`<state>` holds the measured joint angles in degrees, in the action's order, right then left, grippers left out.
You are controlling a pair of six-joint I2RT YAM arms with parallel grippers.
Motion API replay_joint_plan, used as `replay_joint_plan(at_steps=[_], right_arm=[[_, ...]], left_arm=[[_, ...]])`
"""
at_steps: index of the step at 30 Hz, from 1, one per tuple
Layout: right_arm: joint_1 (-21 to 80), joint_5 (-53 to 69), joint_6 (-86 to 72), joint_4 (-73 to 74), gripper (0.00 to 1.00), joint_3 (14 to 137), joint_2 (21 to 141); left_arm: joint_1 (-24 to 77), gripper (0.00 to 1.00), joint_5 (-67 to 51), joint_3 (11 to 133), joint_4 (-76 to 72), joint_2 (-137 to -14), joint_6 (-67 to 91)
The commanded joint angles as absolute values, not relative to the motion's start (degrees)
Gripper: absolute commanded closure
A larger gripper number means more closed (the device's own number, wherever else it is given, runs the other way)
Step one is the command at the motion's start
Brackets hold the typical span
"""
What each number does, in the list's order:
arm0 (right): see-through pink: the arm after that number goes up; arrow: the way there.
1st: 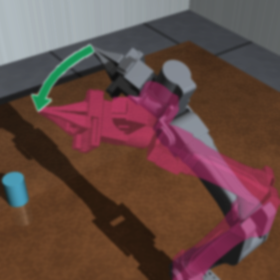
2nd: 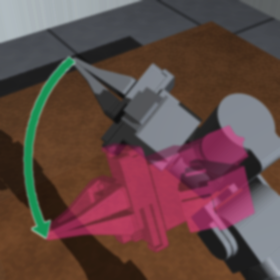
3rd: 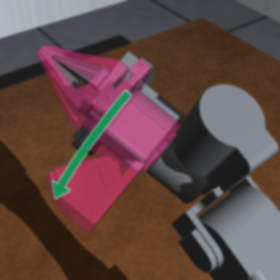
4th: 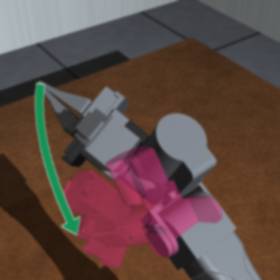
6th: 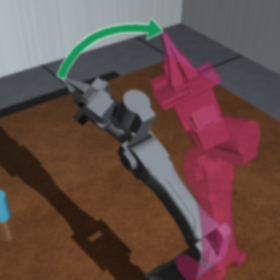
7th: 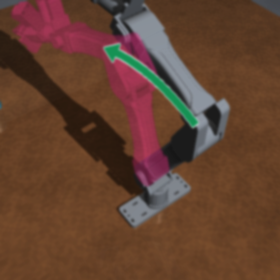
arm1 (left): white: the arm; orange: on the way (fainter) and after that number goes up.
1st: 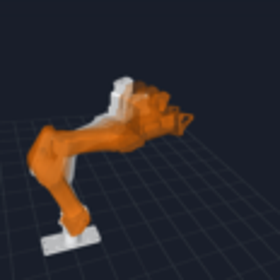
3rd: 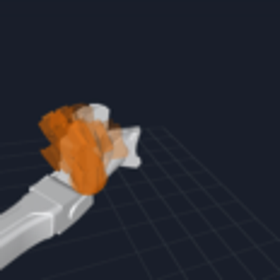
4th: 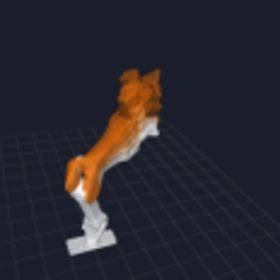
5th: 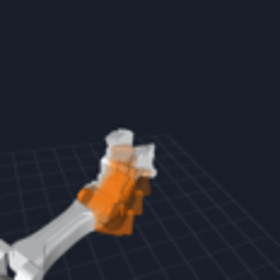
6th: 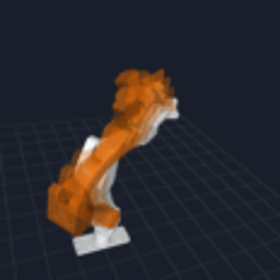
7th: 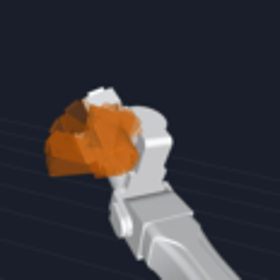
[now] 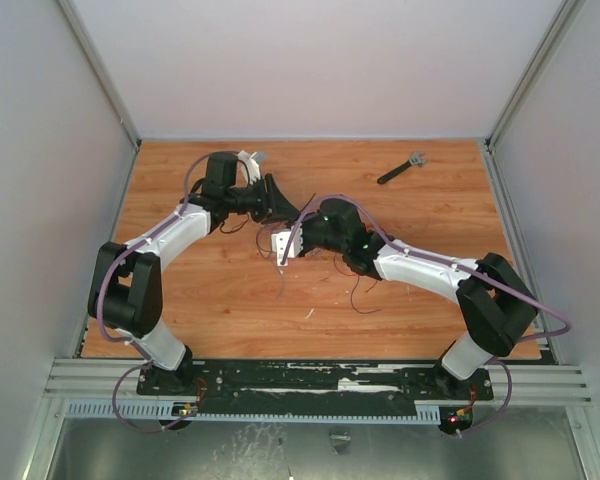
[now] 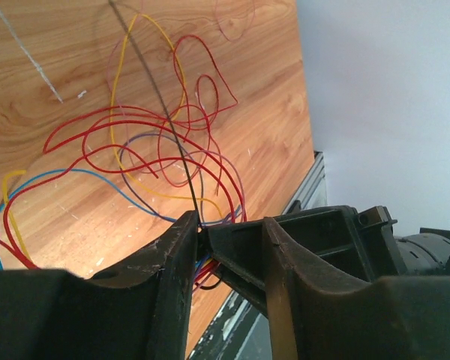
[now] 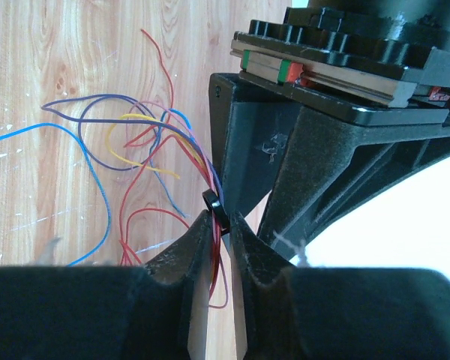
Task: Zip-tie the wires
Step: Tie the cable at the center of the board.
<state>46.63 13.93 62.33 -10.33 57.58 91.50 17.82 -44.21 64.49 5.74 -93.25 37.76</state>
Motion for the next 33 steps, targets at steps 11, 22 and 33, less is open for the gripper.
replay_joint_plan(at_steps=[11, 22, 33], right_arm=[[47.7, 10.5, 66.7, -17.7, 0.81, 58.1, 88.2], [47.6, 10.4, 66.1, -19.3, 0.77, 57.7, 88.9], [47.4, 9.2, 66.7, -18.6, 0.90, 55.6, 88.5]], left_arm=[[18.8, 0.92, -45.2, 64.9, 10.1, -94.0, 35.3], [18.8, 1.00, -42.9, 64.9, 8.2, -92.6, 35.6], [18.0, 0.76, -38.6, 65.7, 10.9, -91.4, 33.5]])
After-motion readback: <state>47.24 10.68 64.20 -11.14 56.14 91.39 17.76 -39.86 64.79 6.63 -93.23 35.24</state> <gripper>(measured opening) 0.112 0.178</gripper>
